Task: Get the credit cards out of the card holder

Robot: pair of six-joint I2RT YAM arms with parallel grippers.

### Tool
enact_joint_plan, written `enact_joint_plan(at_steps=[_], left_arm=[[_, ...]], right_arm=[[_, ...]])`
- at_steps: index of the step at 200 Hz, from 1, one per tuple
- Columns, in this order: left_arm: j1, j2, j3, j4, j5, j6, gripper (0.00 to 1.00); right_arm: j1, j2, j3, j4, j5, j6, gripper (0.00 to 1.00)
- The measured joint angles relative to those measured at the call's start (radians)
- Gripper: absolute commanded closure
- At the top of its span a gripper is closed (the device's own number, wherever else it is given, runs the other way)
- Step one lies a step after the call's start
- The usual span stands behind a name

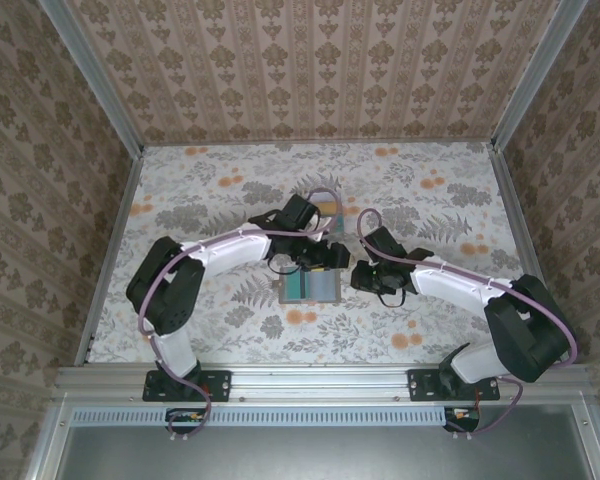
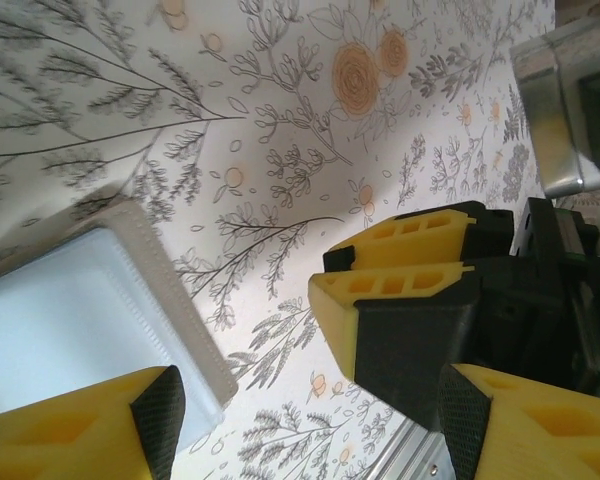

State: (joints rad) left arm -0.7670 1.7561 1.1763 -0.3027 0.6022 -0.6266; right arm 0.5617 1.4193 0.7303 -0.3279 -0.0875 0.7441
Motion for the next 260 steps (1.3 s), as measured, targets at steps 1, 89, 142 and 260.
enact_joint_plan(at_steps=[1, 89, 142, 260], left_arm=[[0.003, -0.004, -0.002, -0.001, -0.001, 0.0, 0.29], [0.185, -0.22, -0.299, -0.044, -0.109, 0.004, 0.62], [0.186, -0.21, -0.351, -0.04, -0.124, 0.002, 0.76], [0.178, -0.141, -0.359, -0.013, -0.14, 0.002, 0.78]], right_arm=[[0.0, 0.0, 0.0, 0.0, 0.0, 0.0, 0.72], [0.099, 0.105, 0.127, 0.109, -0.142, -0.026, 0.76], [0.116, 0.245, 0.189, 0.194, -0.256, -0.01, 0.77], [0.116, 0.381, 0.223, 0.235, -0.333, 0.02, 0.76]])
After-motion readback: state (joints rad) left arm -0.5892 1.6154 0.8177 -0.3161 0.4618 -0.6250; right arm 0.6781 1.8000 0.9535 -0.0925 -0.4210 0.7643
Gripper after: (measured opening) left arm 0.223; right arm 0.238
